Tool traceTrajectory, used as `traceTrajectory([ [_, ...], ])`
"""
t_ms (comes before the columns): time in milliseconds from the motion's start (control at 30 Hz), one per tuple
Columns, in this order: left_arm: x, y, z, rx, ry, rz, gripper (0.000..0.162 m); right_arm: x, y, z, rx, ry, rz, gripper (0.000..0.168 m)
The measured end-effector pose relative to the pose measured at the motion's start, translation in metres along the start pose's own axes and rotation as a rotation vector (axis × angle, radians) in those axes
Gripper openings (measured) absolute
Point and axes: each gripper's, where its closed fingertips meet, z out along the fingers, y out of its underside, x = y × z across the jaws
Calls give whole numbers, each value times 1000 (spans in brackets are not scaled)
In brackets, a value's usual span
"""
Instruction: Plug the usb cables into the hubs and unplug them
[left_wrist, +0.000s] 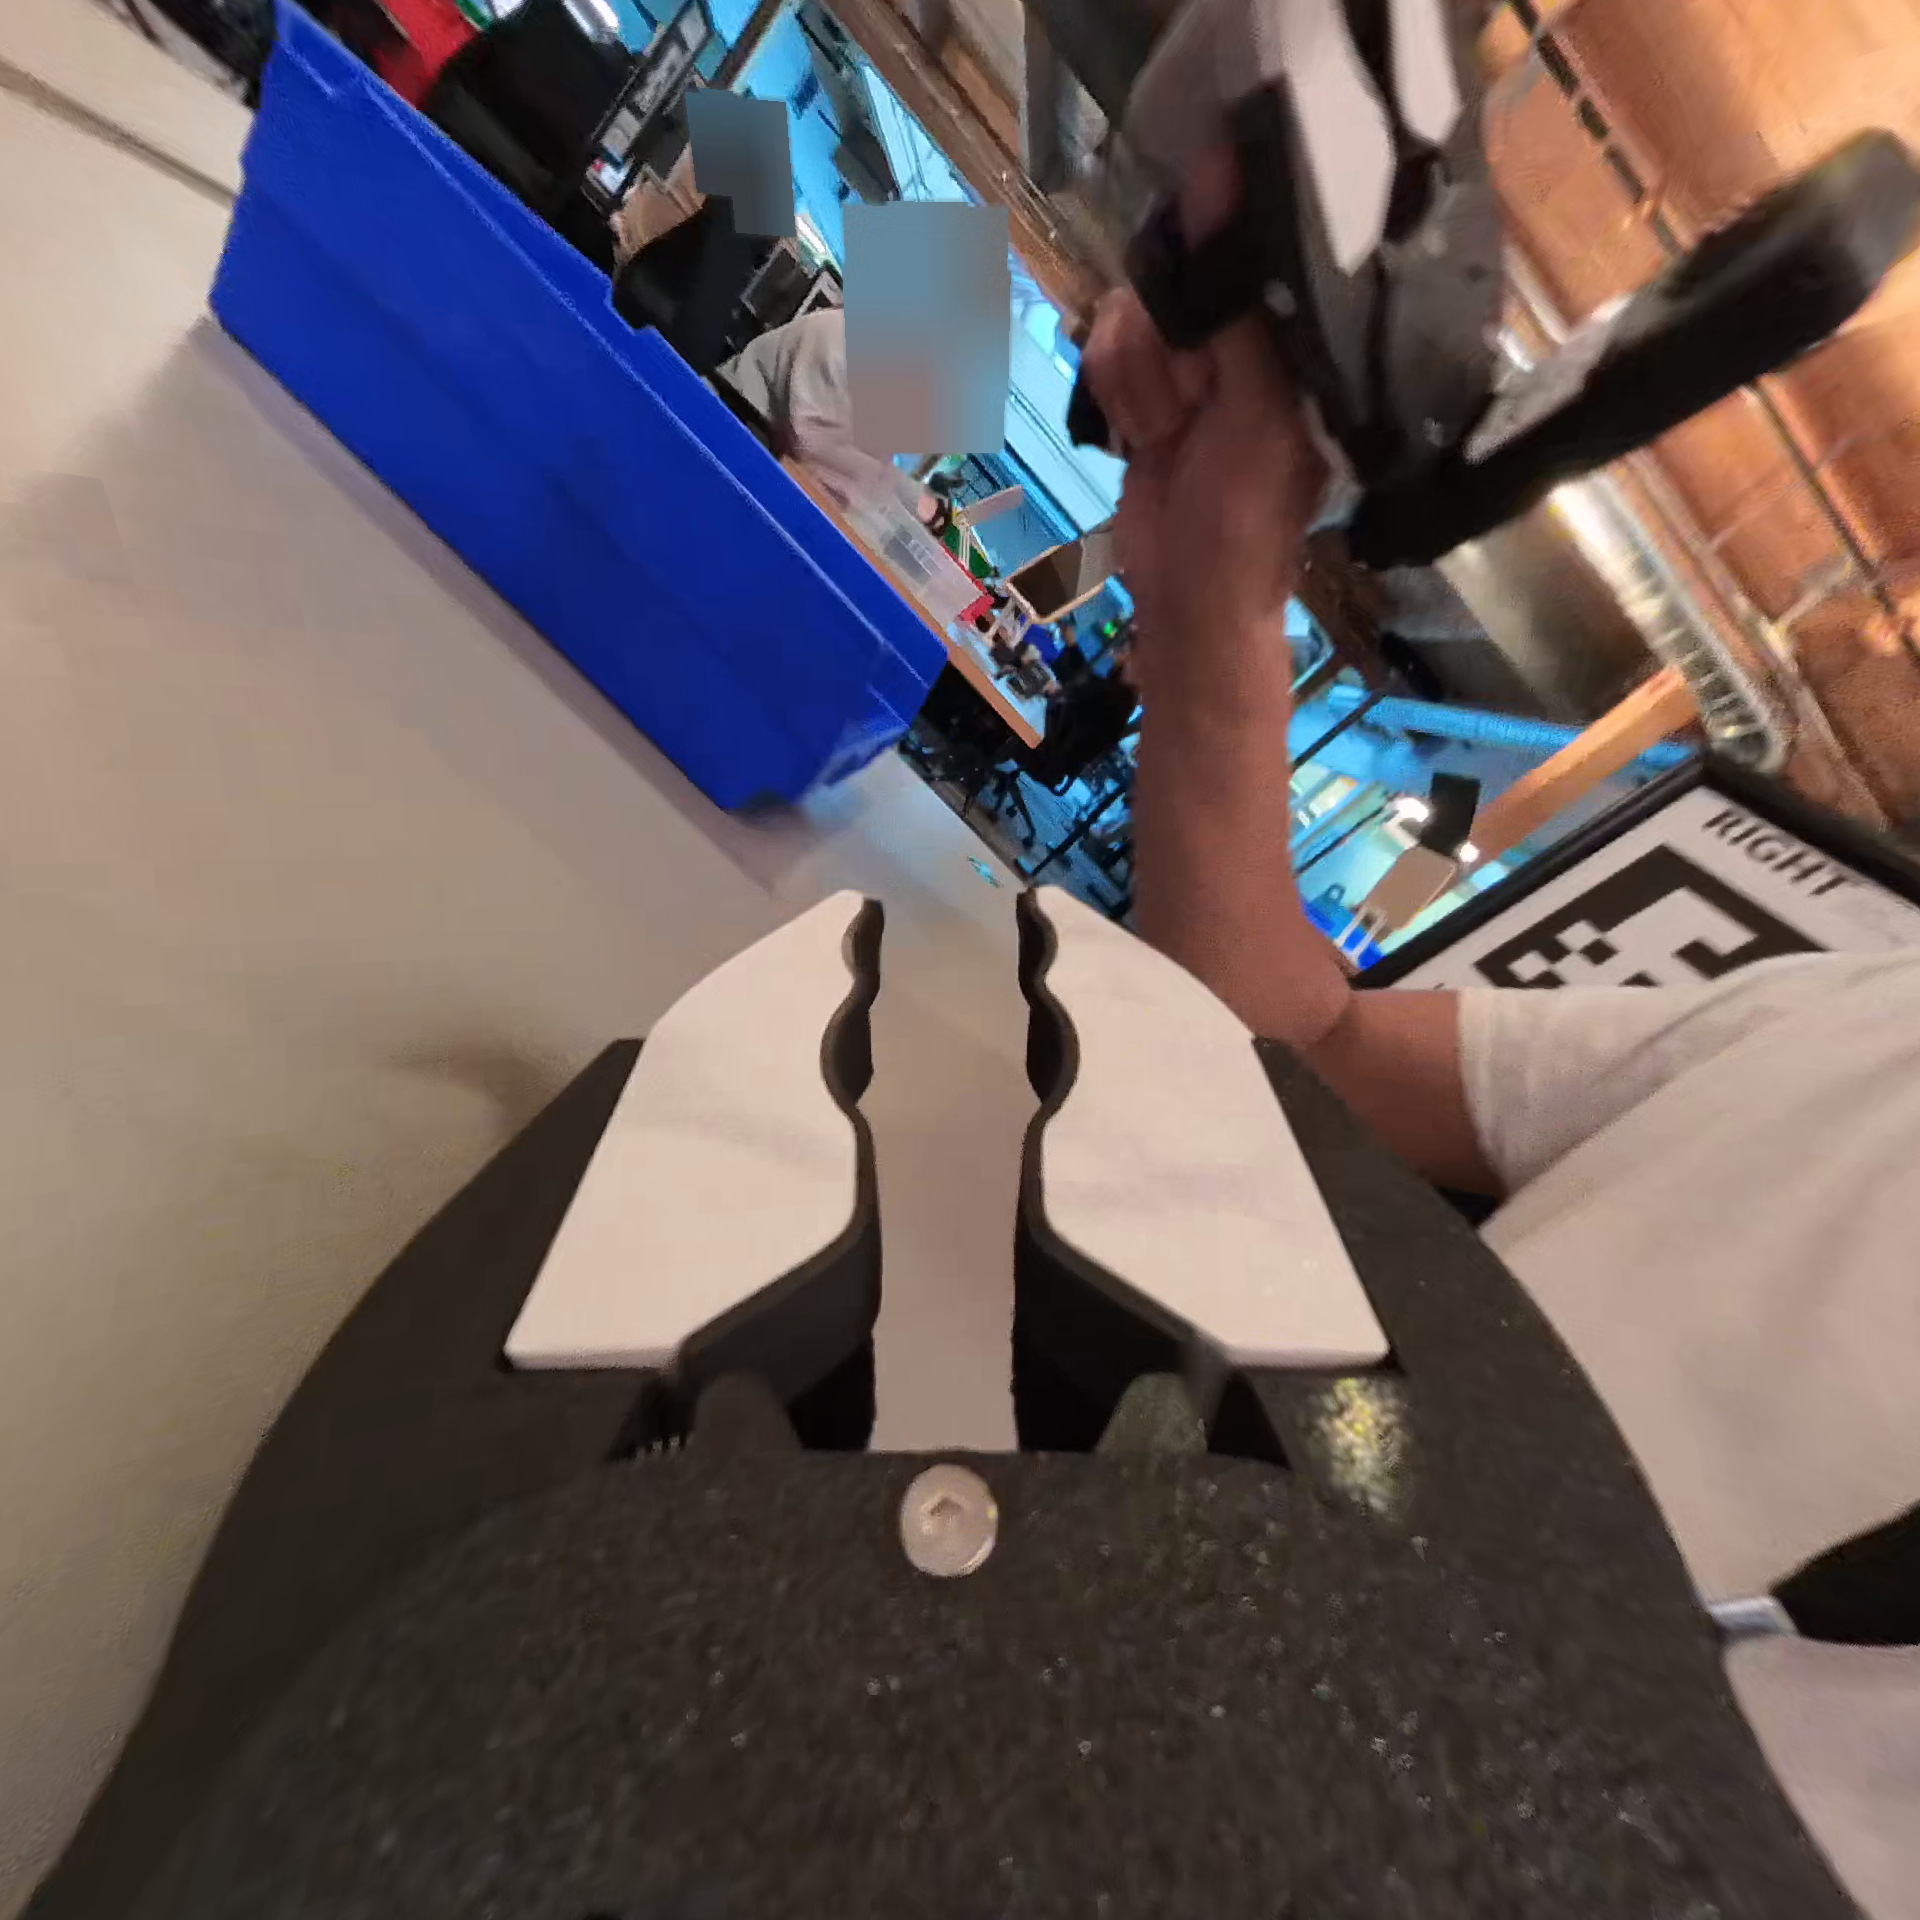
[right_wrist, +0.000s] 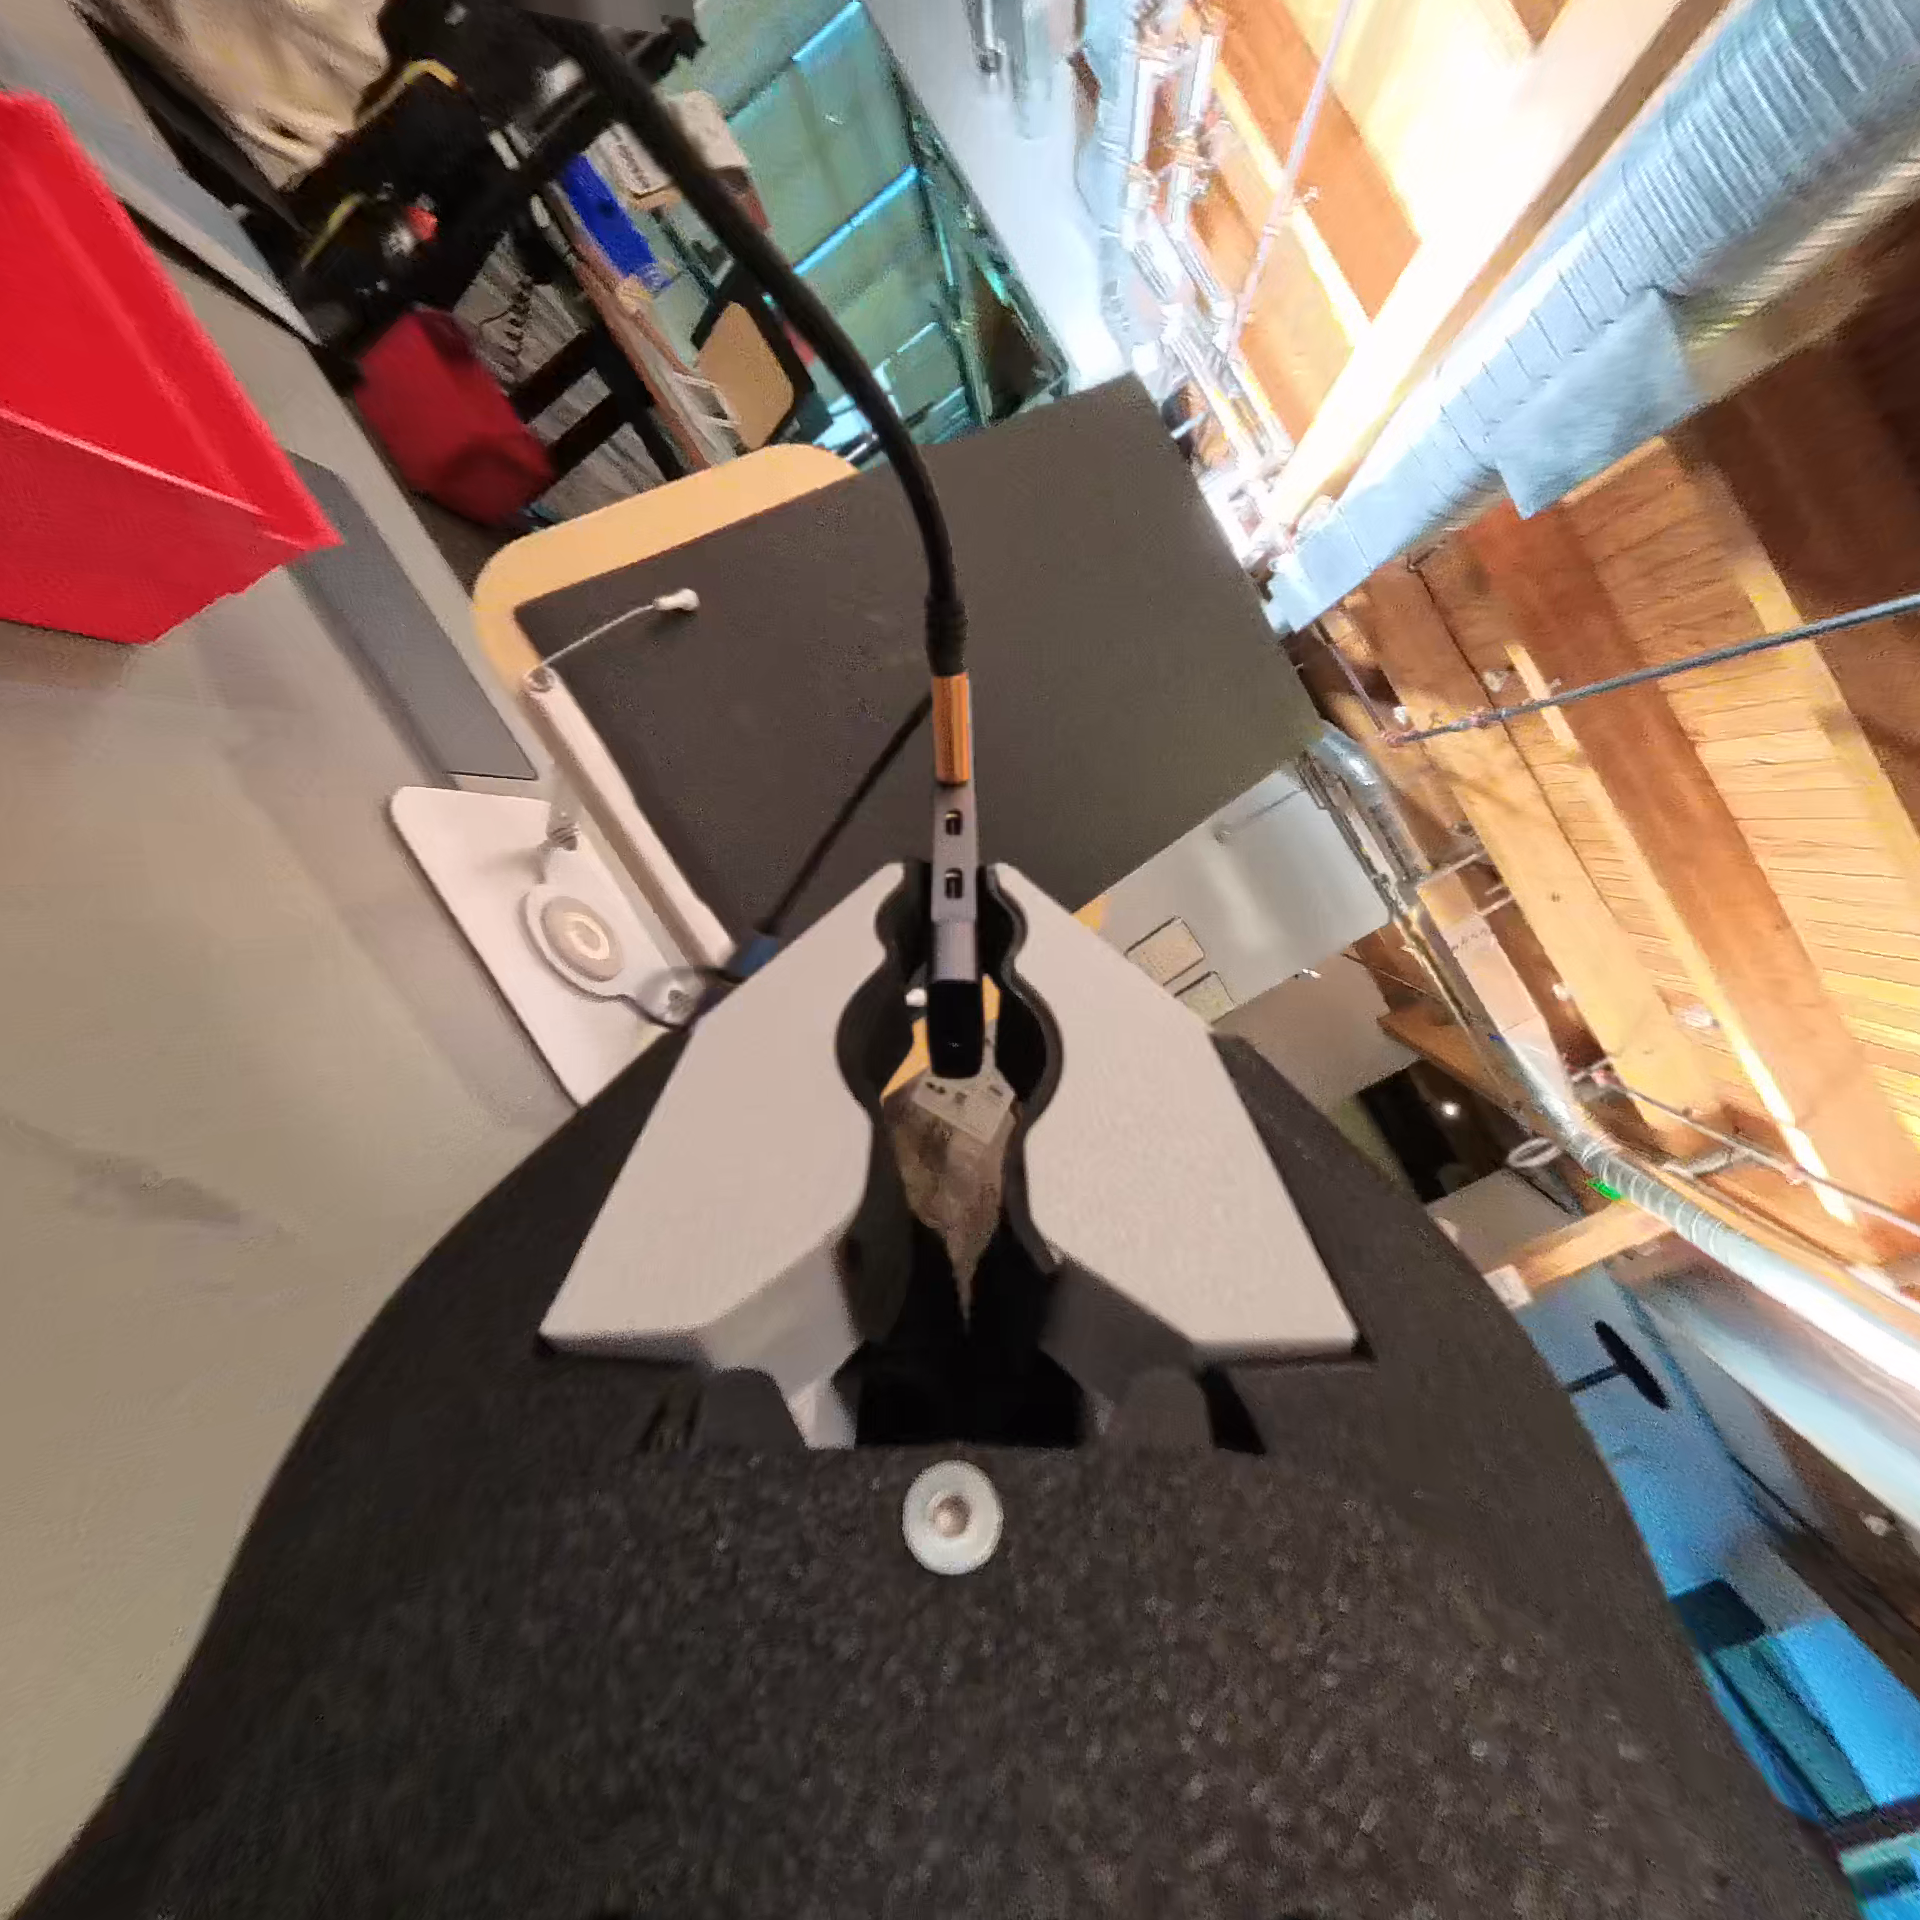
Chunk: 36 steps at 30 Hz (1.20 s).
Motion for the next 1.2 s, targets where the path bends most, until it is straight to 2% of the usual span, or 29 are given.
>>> traceTrajectory([
  [67, 12, 10, -25, 71, -65, -16, 25, -1, 0, 6, 32, -30, 73, 7],
  [133, 20, 14, -55, 157, -162, 44, 25, -16, -3, 10, 81, -76, 68, 6],
  [267, 23, 15, -117, 175, -462, 303, 25, -94, 11, 13, 59, -213, -35, 7],
  [367, 16, 1, -163, 197, -691, 483, 29, -157, 28, 10, 45, -266, -74, 8],
  [467, 8, -11, -193, 193, -822, 558, 29, -192, 34, 8, 82, -266, -74, 7],
  [667, -12, -12, -203, 141, -842, 495, 29, -210, 24, 1, 134, -293, -54, 7],
  [800, -25, -11, -197, 53, -867, 525, 29, -216, 30, -3, 158, -292, -19, 7],
  [1033, -29, -26, -181, -16, -760, 490, 28, -220, 35, -2, 158, -314, 38, 7],
  [1133, -31, -49, -193, -158, -766, 558, 28, -222, 37, -1, 153, -337, 73, 7],
  [1200, -40, -67, -207, -386, -776, 662, 28, -222, 36, -2, 155, -346, 89, 8],
])
